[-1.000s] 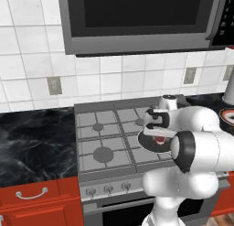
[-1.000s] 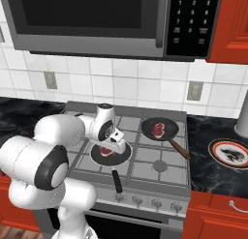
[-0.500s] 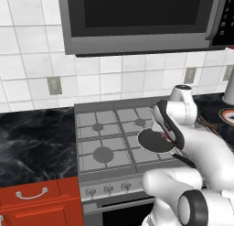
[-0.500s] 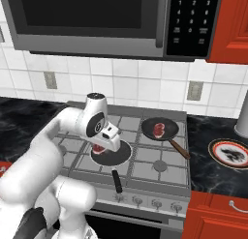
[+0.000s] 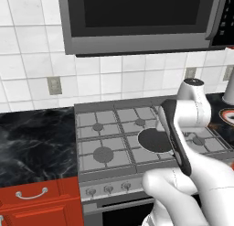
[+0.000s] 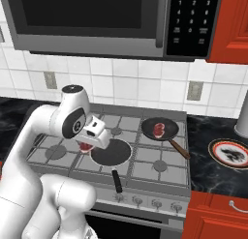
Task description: Place one of the steaks on the plate and the other in the bowl. Then place the bowl in the fridge.
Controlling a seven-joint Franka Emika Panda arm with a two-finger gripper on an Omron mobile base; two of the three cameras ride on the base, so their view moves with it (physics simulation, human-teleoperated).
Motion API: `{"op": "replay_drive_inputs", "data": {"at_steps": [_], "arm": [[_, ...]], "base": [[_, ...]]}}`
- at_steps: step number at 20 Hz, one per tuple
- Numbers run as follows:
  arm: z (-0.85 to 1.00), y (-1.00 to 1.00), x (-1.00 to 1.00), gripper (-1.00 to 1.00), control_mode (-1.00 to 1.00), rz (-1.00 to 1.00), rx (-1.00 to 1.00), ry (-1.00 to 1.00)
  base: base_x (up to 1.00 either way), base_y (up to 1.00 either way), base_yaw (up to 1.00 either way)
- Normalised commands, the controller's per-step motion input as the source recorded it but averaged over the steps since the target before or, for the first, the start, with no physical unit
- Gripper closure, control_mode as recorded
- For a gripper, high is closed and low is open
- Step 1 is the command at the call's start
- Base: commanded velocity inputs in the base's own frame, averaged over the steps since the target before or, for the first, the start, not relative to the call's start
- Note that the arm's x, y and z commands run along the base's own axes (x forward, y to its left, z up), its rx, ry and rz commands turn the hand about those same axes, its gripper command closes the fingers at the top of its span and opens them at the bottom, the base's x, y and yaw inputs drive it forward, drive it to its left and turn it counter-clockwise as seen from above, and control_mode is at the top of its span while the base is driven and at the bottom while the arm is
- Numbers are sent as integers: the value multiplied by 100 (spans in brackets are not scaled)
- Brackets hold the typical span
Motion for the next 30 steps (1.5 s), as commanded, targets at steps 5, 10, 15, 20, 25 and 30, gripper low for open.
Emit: {"op": "replay_drive_inputs", "data": {"at_steps": [5, 10, 15, 20, 25, 30], "arm": [[0, 1, -17, 100, -100, 5, 0, 0], [0, 0, 0, 100, -100, 0, 0, 0], [0, -1, 0, 100, 100, 0, 0, 0], [0, 0, 0, 100, 100, 0, 0, 0], [0, 0, 0, 100, 100, 0, 0, 0], [0, 0, 0, 100, 100, 0, 0, 0]], "base": [[0, 0, 0], [0, 0, 0], [0, -17, 0], [-2, -57, 0], [0, -74, 0], [0, -83, 0]]}}
